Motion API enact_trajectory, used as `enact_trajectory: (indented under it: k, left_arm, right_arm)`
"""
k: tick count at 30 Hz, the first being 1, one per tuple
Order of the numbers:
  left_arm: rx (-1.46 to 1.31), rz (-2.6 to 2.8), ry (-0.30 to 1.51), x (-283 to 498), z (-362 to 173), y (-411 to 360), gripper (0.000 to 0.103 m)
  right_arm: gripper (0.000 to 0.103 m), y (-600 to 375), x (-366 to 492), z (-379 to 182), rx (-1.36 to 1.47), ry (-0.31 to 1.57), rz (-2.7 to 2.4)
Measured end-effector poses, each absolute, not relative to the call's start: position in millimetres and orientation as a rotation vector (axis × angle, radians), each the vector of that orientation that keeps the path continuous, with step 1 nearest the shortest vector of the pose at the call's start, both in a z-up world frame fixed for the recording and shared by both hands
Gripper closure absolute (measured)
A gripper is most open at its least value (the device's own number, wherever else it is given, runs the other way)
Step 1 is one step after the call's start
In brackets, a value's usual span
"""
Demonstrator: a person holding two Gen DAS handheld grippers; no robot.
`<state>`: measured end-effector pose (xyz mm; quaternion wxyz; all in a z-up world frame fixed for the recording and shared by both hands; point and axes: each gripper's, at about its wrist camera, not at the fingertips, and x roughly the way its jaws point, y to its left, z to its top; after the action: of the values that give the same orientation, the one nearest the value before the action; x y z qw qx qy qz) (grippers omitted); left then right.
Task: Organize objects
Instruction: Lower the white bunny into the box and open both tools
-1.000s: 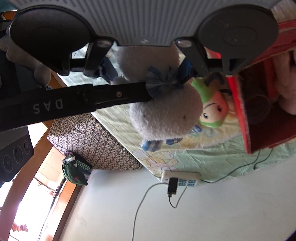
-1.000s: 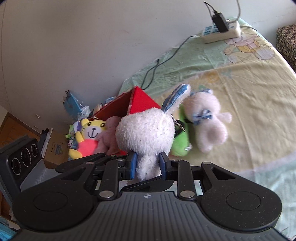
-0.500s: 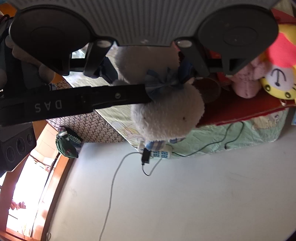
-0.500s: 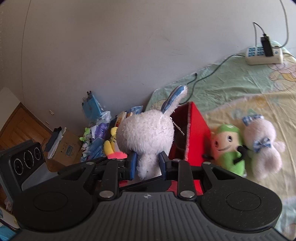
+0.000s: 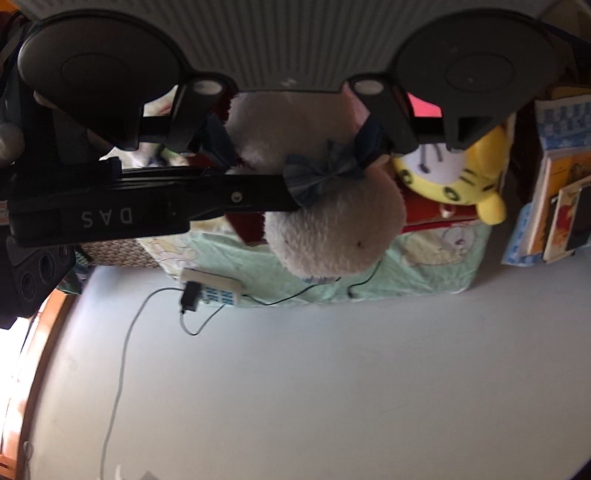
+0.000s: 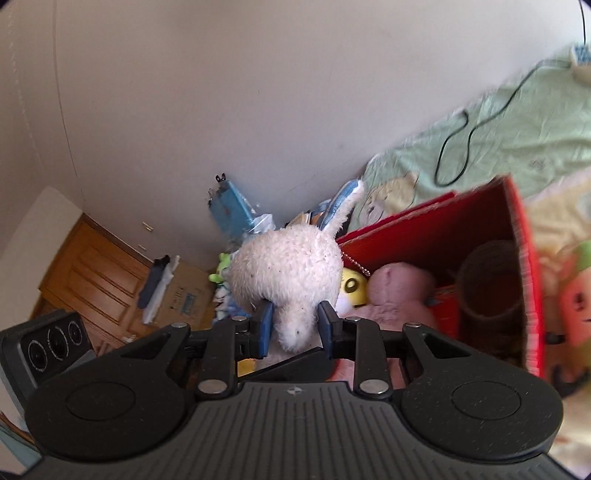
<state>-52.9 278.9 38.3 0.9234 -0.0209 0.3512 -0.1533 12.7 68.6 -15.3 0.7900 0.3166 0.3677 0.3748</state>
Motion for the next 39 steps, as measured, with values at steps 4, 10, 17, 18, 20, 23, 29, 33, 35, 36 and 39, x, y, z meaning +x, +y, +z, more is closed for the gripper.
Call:
enact_trajectory:
  k: [4, 10, 17, 18, 20, 23, 29, 33, 35, 36, 39]
  left_arm:
    - [-0.027, -0.269, 0.75, -43, 29, 299, 0.036]
    - [-0.031, -0.218, 0.817, -31, 10, 318, 0.036]
    - [0.003, -0.212, 0.848, -29, -6, 316, 0.03]
    - [0.001, -0.216, 0.852, -27, -7, 314, 0.028]
    - [0.013, -0.214, 0.855, -26, -9, 311, 0.026]
    - [0.029, -0.21, 0.855, -25, -10, 305, 0.018]
    - [0.048, -0.186, 0.874, -26, -9, 304, 0.016]
    - [0.045, -0.161, 0.896, -24, -6, 302, 0.016]
    - [0.047, -0.146, 0.909, -24, -6, 300, 0.016]
    - [0.049, -0.137, 0.918, -24, -6, 299, 0.016]
    - [0.054, -0.115, 0.93, -25, -6, 297, 0.016]
  right_arm:
    - [0.074, 84, 24, -33, 0.748, 0.832, 0.835]
    - [0.075, 107, 36, -54, 0.732, 0.906, 0.826]
    - [0.072, 113, 34, -63, 0.631, 0.949, 0.764]
    - [0.071, 113, 35, -64, 0.615, 0.957, 0.743]
    - [0.069, 109, 35, -65, 0.607, 0.971, 0.719]
    - [0.066, 105, 33, -65, 0.615, 0.978, 0.712]
    - [0.066, 99, 25, -58, 0.561, 0.945, 0.692]
    - [0.066, 101, 26, -54, 0.525, 0.936, 0.648]
    - [0.066, 100, 23, -51, 0.504, 0.925, 0.622]
    - [0.066, 100, 23, -50, 0.493, 0.924, 0.609]
    - [0.066, 97, 20, -49, 0.459, 0.916, 0.573]
